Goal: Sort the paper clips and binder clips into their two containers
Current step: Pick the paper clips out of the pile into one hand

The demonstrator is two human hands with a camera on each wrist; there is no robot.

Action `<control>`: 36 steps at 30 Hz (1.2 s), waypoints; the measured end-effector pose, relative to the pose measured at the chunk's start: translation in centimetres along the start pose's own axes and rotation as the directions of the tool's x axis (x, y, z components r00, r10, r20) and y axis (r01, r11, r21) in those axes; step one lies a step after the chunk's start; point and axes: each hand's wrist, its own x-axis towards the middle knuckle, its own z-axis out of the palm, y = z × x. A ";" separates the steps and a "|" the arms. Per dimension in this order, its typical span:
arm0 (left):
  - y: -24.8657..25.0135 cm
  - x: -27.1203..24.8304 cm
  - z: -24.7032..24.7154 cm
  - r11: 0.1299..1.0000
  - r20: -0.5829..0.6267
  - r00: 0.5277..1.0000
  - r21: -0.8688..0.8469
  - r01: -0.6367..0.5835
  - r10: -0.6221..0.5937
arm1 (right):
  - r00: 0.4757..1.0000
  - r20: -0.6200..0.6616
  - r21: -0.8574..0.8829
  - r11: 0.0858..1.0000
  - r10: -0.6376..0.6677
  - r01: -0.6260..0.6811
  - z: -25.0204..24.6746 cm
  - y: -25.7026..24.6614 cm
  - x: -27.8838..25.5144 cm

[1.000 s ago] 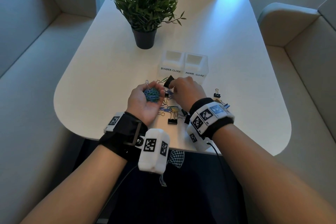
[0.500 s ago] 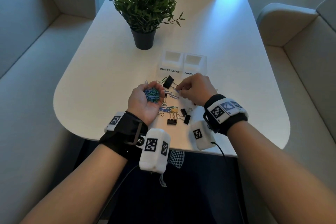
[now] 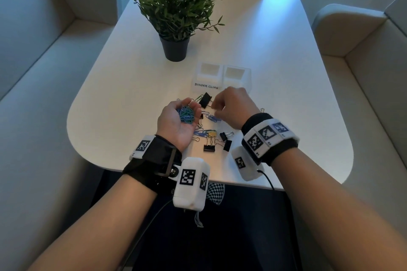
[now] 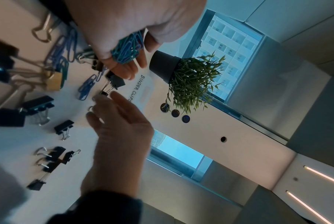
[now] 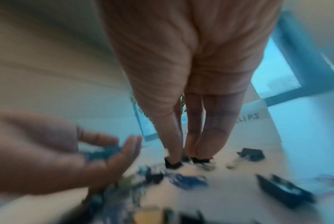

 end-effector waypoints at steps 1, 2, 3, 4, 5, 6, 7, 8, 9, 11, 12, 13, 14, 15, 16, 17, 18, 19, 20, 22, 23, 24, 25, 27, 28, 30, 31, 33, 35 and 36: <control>0.2 0.0 -0.1 1.000 0.002 1.000 -0.003 0.006 -0.006 | 0.999 0.045 -0.060 0.998 -0.007 0.010 0.6 0.3 0.0; 0.3 0.0 -0.2 1.000 0.004 1.000 -0.008 0.014 -0.014 | 0.997 0.078 -0.105 0.994 -0.016 0.024 1.2 0.5 0.0; 0.4 0.0 -0.3 1.000 0.006 1.000 -0.015 0.021 -0.021 | 0.995 0.098 -0.141 0.989 -0.026 0.039 1.7 0.6 -0.1; 0.5 0.0 -0.3 0.999 0.008 1.000 -0.021 0.028 -0.028 | 0.994 0.102 -0.167 0.985 -0.037 0.054 2.0 0.6 -0.2; 0.5 -0.1 -0.3 0.999 0.008 0.999 -0.024 0.036 -0.036 | 0.995 0.095 -0.181 0.982 -0.044 0.061 2.2 0.6 -0.2; 0.5 -0.1 -0.3 0.999 0.009 0.999 -0.024 0.046 -0.046 | 0.996 0.081 -0.185 0.981 -0.041 0.055 2.3 0.6 -0.2; 0.5 -0.2 -0.2 0.998 0.012 0.998 -0.022 0.054 -0.054 | 0.997 0.073 -0.176 0.983 -0.030 0.042 2.3 0.6 -0.1; 0.5 -0.2 -0.2 0.998 0.017 0.998 -0.022 0.061 -0.061 | 0.997 0.074 -0.162 0.987 -0.013 0.025 2.3 0.7 0.0; 0.4 -0.3 -0.1 0.997 0.020 0.997 -0.024 0.069 -0.069 | 0.997 0.079 -0.143 0.990 0.004 0.008 2.1 0.7 0.1; 0.4 -0.4 0.0 0.997 0.024 0.997 -0.030 0.077 -0.077 | 0.996 0.085 -0.085 0.996 0.020 -0.013 1.6 0.9 0.0; 0.4 -0.4 0.0 0.997 0.024 0.997 -0.031 0.077 -0.077 | 0.997 0.078 -0.052 0.999 0.022 -0.018 1.2 0.9 0.0; 0.4 -0.4 0.0 0.997 0.024 0.997 -0.030 0.076 -0.075 | 0.998 0.062 -0.020 1.000 0.024 -0.023 0.6 0.9 -0.1; 0.4 -0.4 0.1 0.997 0.023 0.997 -0.026 0.075 -0.074 | 0.999 0.039 0.014 1.000 0.026 -0.027 0.1 0.8 -0.2; 0.3 -0.4 0.0 0.997 0.020 0.997 -0.020 0.074 -0.073 | 0.999 0.014 0.055 0.998 0.030 -0.030 -0.4 0.7 -0.4; 0.3 -0.4 0.1 0.997 0.017 0.997 -0.011 0.073 -0.072 | 1.000 -0.007 0.105 0.994 0.025 -0.024 -0.9 0.3 -0.5; 0.2 -0.3 0.1 0.997 0.015 0.997 -0.001 0.071 -0.071 | 1.000 -0.015 0.157 0.988 0.010 -0.008 -1.3 -0.1 -0.6; 0.1 -0.3 0.3 0.998 0.012 0.998 0.005 0.069 -0.069 | 1.000 -0.005 0.198 0.980 -0.019 0.019 -1.5 -0.8 -0.7; 0.0 -0.3 0.4 0.998 0.008 0.998 0.002 0.065 -0.065 | 0.998 0.014 0.217 0.975 -0.054 0.049 -1.6 -1.4 -0.7; -0.1 -0.3 0.5 0.998 0.002 0.998 -0.007 0.060 -0.060 | 0.996 0.028 0.224 0.971 -0.087 0.079 -1.6 -1.9 -0.6; -0.2 -0.2 0.4 0.999 -0.008 0.999 -0.019 0.049 -0.049 | 0.996 -0.002 0.232 0.969 -0.091 0.089 -1.4 -2.3 -0.3; -0.1 -0.2 0.2 0.999 -0.007 0.999 -0.028 0.044 -0.045 | 0.997 -0.043 0.228 0.971 -0.067 0.075 -1.2 -2.1 0.0; 0.1 -0.3 0.0 0.998 -0.004 0.999 -0.044 0.038 -0.039 | 0.996 -0.077 0.201 0.978 -0.045 0.060 -1.0 -1.8 0.2; 0.4 -0.4 -0.2 0.998 -0.007 1.000 -0.064 0.030 -0.031 | 0.996 -0.081 0.149 0.988 -0.036 0.048 -0.6 -1.4 0.4; 0.9 -0.5 -0.5 0.995 -0.029 0.999 -0.096 0.011 -0.013 | 0.999 0.007 0.002 0.999 -0.052 0.052 0.4 -0.8 0.4; 1.2 -0.5 -0.6 0.994 -0.037 0.999 -0.106 0.003 -0.007 | 0.996 0.061 -0.067 0.995 -0.067 0.071 1.0 -0.7 0.2; 1.6 -0.6 -0.6 0.993 -0.037 0.999 -0.114 0.001 -0.005 | 0.989 0.120 -0.141 0.984 -0.090 0.107 2.0 -0.7 0.1; 1.7 -0.6 -0.6 0.993 -0.036 0.999 -0.114 0.004 -0.008 | 0.987 0.123 -0.155 0.981 -0.100 0.119 2.3 -0.8 0.2; 1.7 -0.6 -0.5 0.994 -0.031 0.999 -0.109 0.008 -0.012 | 0.989 0.108 -0.183 0.976 -0.102 0.121 2.4 -1.0 0.4; 1.5 -0.6 -0.4 0.995 -0.026 1.000 -0.102 0.010 -0.013 | 0.992 0.104 -0.199 0.975 -0.077 0.097 2.2 -0.8 0.6; 1.4 -0.6 -0.3 0.995 -0.025 1.000 -0.097 0.011 -0.013 | 0.993 0.101 -0.200 0.976 -0.067 0.087 2.0 -0.7 0.6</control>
